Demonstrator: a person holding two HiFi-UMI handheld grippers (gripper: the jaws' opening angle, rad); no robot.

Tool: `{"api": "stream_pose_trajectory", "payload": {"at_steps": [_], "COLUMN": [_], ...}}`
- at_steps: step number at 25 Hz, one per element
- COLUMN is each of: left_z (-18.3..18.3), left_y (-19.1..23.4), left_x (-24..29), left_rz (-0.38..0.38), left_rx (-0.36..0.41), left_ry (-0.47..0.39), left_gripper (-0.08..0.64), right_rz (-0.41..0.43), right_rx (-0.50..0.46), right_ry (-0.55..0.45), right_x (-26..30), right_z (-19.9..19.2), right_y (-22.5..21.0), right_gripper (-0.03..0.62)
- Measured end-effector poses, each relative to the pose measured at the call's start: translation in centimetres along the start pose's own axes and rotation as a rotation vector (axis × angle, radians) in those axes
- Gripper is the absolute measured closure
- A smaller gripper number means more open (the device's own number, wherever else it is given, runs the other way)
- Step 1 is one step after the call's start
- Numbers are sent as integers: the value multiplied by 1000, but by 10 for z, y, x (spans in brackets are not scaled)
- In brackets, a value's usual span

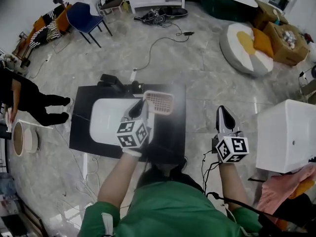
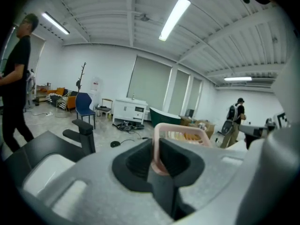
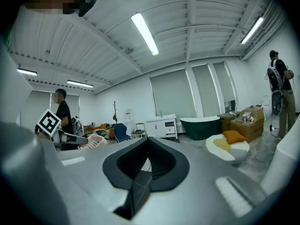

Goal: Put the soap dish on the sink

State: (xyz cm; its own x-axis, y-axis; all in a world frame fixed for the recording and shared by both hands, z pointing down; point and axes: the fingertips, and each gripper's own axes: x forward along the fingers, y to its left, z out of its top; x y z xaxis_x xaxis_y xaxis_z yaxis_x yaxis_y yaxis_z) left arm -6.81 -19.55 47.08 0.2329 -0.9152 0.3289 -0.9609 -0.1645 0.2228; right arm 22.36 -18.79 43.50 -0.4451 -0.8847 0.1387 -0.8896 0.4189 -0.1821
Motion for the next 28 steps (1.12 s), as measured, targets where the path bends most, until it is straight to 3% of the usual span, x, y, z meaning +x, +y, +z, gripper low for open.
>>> {"api": "stream_pose_trajectory", "payload": {"at_steps": [10,17,28], "left_z": [-52,-93,-155], "left_y": [32,46,72], "left_x": [94,154,214], "left_rz": [-14,-10,32], "left_rx": [-107,-83,-130], "left_ry": [99,179,303], "left_gripper": [517,517,518], "right_rz": [-73,-166,-195], "right_rx": [25,64,82], "right_ry": [103,154,213], "right_x": [32,35,53], "right_z": [-51,-80,-108], "right_y": [-26,-53,-64], "right_gripper": [594,594,594]}}
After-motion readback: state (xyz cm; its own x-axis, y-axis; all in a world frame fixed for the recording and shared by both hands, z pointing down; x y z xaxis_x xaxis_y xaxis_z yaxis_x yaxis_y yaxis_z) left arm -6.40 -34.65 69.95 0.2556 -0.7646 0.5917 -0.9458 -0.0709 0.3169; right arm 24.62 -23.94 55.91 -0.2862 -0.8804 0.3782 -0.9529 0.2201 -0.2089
